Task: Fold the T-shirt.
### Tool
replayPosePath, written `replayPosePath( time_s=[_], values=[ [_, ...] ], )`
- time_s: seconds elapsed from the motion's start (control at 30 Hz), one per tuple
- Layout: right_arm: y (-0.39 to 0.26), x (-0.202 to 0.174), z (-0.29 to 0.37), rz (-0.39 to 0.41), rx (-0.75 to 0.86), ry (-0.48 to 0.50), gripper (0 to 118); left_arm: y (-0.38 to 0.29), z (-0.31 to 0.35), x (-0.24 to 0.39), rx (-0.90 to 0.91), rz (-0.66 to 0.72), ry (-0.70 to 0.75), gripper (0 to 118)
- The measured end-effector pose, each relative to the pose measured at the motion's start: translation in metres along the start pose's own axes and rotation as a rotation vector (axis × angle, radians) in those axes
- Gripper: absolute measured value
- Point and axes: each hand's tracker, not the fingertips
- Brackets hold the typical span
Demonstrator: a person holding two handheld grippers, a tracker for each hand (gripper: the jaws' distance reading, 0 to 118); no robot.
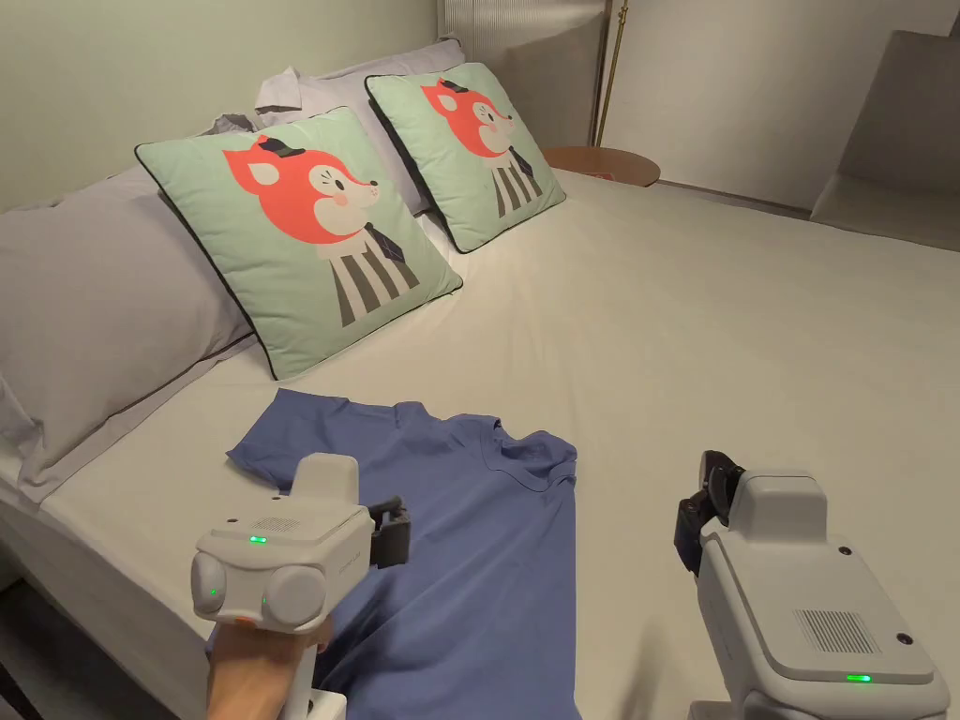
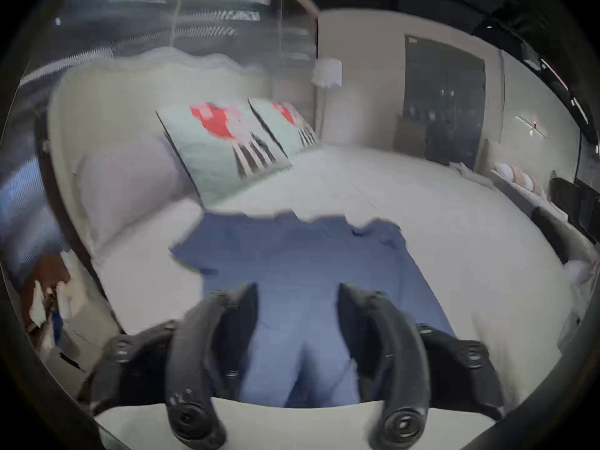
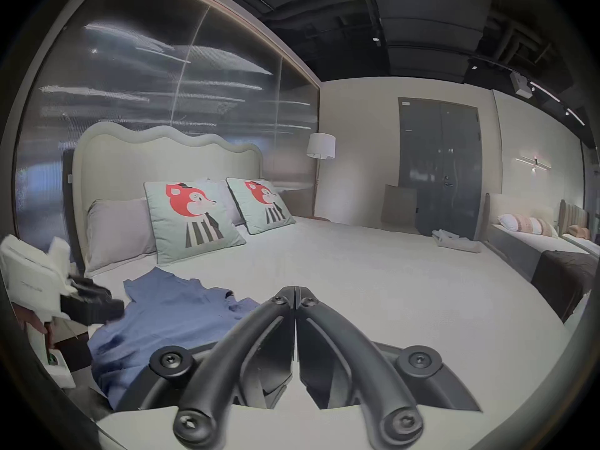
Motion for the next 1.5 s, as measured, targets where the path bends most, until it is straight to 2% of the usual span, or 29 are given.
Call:
replayPosePath(
  time_s=[0.1,0.2,0.33,0.37,0.4,0.43,0.47,0.5,0.57,0.73,0.87,1.03,1.23,1.5],
  values=[
    [-0.006,0.016,0.001,-0.006,-0.006,-0.027,1,-0.004,-0.027,0.012,-0.114,0.007,0.004,87],
    [-0.007,0.025,0.008,-0.002,-0.021,-0.053,1,-0.013,-0.051,0.023,-0.219,-0.002,0.010,88],
    [-0.015,0.037,0.008,-0.010,-0.041,-0.077,1,-0.031,-0.074,0.037,-0.340,-0.057,0.026,83],
    [-0.016,0.040,0.009,-0.010,-0.044,-0.081,1,-0.036,-0.072,0.043,-0.319,-0.087,0.041,71],
    [-0.016,0.042,0.010,-0.011,-0.045,-0.086,1,-0.038,-0.063,0.048,-0.237,-0.130,0.052,66],
    [-0.027,0.047,0.005,-0.012,-0.048,-0.089,1,-0.037,-0.058,0.051,-0.237,-0.137,0.024,54],
    [-0.028,0.049,0.005,-0.015,-0.049,-0.092,1,-0.036,-0.057,0.052,-0.238,-0.125,0.013,20],
    [-0.028,0.051,0.005,-0.017,-0.050,-0.094,1,-0.036,-0.056,0.053,-0.236,-0.126,0.013,4],
    [-0.017,0.051,0.017,-0.023,-0.049,-0.095,1,-0.034,-0.058,0.049,-0.243,-0.125,-0.003,4],
    [-0.012,0.068,0.022,-0.034,-0.027,-0.110,1,-0.003,-0.009,0.055,-0.068,-0.078,-0.035,4],
    [-0.016,0.085,0.024,-0.040,-0.018,-0.132,1,0.040,0.031,0.080,0.059,-0.093,-0.141,4],
    [-0.013,0.105,0.045,-0.063,-0.002,-0.182,1,0.097,0.074,0.138,0.237,-0.202,-0.269,4],
    [-0.011,0.146,0.076,-0.073,0.025,-0.280,1,0.148,0.116,0.220,0.356,-0.262,-0.506,4],
    [-0.005,0.203,0.135,-0.086,0.052,-0.465,1,0.149,0.130,0.338,0.398,-0.400,-0.723,4]
  ],
)
